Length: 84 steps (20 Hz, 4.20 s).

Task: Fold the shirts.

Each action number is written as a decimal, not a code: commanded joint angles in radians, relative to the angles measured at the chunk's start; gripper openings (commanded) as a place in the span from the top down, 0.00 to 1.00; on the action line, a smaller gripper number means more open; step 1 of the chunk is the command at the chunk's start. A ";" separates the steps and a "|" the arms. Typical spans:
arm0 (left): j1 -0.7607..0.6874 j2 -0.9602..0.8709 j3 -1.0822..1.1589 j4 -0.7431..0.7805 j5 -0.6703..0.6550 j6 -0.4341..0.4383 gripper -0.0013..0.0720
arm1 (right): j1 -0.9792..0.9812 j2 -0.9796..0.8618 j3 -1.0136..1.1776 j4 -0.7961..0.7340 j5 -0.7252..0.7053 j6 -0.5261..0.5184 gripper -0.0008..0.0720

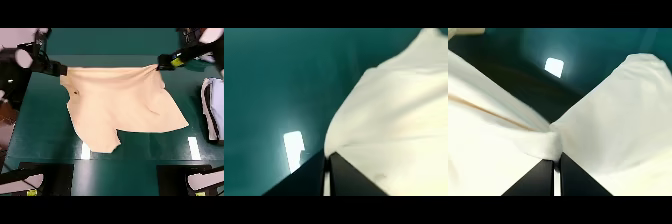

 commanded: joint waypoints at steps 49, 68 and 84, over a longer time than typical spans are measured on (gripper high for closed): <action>-0.034 0.323 -0.579 -0.514 -0.009 0.043 0.95 | -0.865 0.669 -1.397 0.299 -0.217 -0.167 0.39; 0.133 0.588 0.111 -0.324 -0.263 -0.009 0.95 | -0.496 0.831 -0.581 0.288 -0.302 -0.184 0.97; 0.137 0.562 0.607 -0.310 -0.238 -0.017 0.95 | -0.498 0.712 0.230 0.034 0.113 -0.085 0.97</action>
